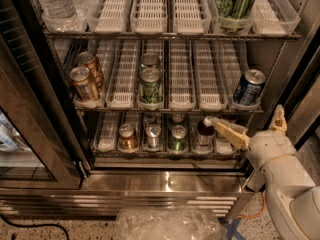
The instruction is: Pick pepsi can from middle shelf of fridge
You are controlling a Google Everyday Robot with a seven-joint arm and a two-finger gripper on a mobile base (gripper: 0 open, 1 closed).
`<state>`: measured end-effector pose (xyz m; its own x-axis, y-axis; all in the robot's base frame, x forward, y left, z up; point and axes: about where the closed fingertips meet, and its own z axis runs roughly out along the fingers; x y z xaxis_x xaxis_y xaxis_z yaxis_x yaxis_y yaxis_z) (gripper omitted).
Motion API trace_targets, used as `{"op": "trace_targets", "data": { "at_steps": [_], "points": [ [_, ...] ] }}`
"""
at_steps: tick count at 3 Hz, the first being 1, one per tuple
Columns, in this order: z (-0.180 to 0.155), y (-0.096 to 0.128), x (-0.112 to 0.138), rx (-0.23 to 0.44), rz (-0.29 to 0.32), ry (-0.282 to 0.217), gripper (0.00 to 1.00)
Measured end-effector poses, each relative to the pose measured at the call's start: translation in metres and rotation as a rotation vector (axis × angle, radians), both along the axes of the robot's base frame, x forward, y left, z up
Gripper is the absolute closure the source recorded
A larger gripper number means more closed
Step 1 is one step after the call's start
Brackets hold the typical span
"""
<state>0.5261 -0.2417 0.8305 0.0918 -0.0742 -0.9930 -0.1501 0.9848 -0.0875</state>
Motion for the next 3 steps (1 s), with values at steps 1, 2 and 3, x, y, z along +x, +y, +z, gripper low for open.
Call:
{"op": "trace_targets", "data": {
  "at_steps": [1, 2, 3],
  "points": [
    [0.0, 0.0, 0.0, 0.0, 0.0, 0.0, 0.19],
    [0.0, 0.0, 0.0, 0.0, 0.0, 0.0, 0.38],
    [0.0, 0.0, 0.0, 0.0, 0.0, 0.0, 0.25]
  ]
}}
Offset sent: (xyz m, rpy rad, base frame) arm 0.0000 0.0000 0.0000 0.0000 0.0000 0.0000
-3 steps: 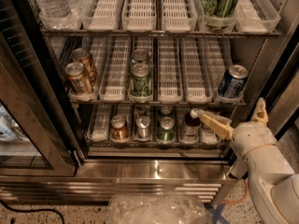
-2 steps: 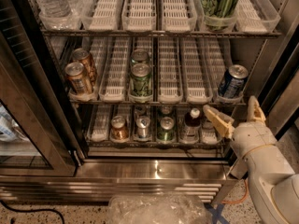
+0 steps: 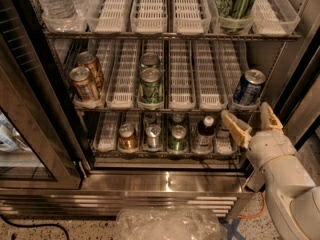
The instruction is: Pick pepsi can from middle shelf of fridge
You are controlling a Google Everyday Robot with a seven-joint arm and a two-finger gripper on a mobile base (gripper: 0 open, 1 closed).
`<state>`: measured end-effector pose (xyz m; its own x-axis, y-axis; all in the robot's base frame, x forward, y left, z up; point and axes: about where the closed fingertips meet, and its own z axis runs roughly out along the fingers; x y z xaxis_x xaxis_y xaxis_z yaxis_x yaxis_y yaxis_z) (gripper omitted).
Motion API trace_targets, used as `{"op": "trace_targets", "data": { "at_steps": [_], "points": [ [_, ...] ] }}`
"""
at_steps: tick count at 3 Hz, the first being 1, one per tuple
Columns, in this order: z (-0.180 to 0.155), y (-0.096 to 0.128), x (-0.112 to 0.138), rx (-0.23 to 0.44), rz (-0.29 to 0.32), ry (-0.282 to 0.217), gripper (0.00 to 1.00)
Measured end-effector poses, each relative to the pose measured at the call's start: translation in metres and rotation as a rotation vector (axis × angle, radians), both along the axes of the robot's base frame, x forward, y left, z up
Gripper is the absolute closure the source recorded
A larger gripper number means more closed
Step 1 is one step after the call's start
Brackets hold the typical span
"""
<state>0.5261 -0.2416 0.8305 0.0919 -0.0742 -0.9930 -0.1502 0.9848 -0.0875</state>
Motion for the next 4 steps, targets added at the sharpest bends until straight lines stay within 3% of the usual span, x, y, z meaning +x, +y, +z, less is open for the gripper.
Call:
{"op": "trace_targets", "data": {
  "at_steps": [1, 2, 3, 4],
  "points": [
    [0.0, 0.0, 0.0, 0.0, 0.0, 0.0, 0.22],
    [0.0, 0.0, 0.0, 0.0, -0.001, 0.0, 0.41],
    [0.005, -0.005, 0.005, 0.004, -0.02, 0.01, 0.39],
    [0.009, -0.012, 0.016, -0.001, -0.037, 0.023, 0.25]
  ]
}}
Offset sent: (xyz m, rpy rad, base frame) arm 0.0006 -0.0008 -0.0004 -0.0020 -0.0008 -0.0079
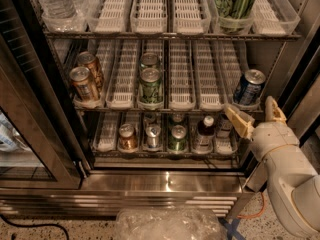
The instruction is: Pick pepsi can from middle shelf of fridge
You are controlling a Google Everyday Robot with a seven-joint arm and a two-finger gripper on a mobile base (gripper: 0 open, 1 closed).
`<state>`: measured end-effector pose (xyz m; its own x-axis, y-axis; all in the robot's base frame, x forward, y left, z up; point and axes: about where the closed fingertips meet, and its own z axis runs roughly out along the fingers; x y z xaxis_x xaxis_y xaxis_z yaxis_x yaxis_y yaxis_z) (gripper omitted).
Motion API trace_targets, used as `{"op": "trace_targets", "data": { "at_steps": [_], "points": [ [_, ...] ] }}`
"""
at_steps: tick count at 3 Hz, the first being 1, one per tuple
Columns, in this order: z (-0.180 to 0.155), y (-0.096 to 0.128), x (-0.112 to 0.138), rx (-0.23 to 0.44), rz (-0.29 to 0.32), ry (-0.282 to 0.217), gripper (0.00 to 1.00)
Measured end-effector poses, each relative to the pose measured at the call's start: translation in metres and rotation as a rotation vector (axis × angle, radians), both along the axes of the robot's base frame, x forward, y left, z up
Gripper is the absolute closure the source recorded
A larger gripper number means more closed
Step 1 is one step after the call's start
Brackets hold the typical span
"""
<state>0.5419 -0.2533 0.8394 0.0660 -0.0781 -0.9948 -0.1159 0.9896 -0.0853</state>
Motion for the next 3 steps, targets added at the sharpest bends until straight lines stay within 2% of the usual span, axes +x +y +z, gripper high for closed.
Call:
{"op": "trace_targets", "data": {
  "at_steps": [3],
  "points": [
    [-0.005, 0.0, 0.028, 0.023, -0.011, 0.038, 0.26]
  ]
}}
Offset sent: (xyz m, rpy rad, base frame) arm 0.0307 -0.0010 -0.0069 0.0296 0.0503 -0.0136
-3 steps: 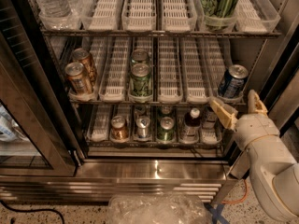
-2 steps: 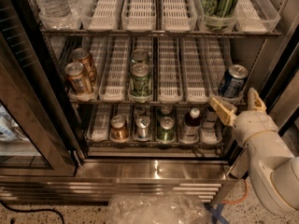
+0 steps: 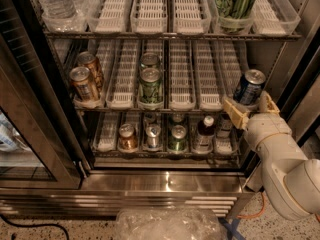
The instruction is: Pick pepsi can from middle shelf of fridge
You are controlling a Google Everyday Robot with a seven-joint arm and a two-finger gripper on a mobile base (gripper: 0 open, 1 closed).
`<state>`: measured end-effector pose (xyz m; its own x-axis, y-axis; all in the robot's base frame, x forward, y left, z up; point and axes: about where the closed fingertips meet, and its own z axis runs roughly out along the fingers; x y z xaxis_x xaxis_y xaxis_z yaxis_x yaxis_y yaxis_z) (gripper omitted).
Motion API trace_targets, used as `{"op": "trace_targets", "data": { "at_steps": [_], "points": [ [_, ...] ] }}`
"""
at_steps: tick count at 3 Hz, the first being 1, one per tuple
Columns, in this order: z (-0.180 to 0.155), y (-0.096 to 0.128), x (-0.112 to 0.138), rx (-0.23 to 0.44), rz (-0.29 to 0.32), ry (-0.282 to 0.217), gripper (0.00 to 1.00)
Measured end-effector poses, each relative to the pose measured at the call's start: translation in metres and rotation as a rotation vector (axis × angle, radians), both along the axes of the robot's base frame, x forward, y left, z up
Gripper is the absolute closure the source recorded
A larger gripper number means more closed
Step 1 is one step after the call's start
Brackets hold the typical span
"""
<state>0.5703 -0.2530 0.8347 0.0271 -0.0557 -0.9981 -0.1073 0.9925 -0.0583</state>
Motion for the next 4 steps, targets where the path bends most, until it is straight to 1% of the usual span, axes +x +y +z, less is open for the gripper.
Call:
{"op": "trace_targets", "data": {
  "at_steps": [2, 3, 4],
  "points": [
    [0.0, -0.002, 0.021, -0.01, 0.004, 0.007, 0.26],
    [-0.004, -0.005, 0.042, -0.021, -0.016, 0.009, 0.24],
    [-0.004, -0.002, 0.049, -0.023, -0.016, 0.006, 0.23]
  ]
}}
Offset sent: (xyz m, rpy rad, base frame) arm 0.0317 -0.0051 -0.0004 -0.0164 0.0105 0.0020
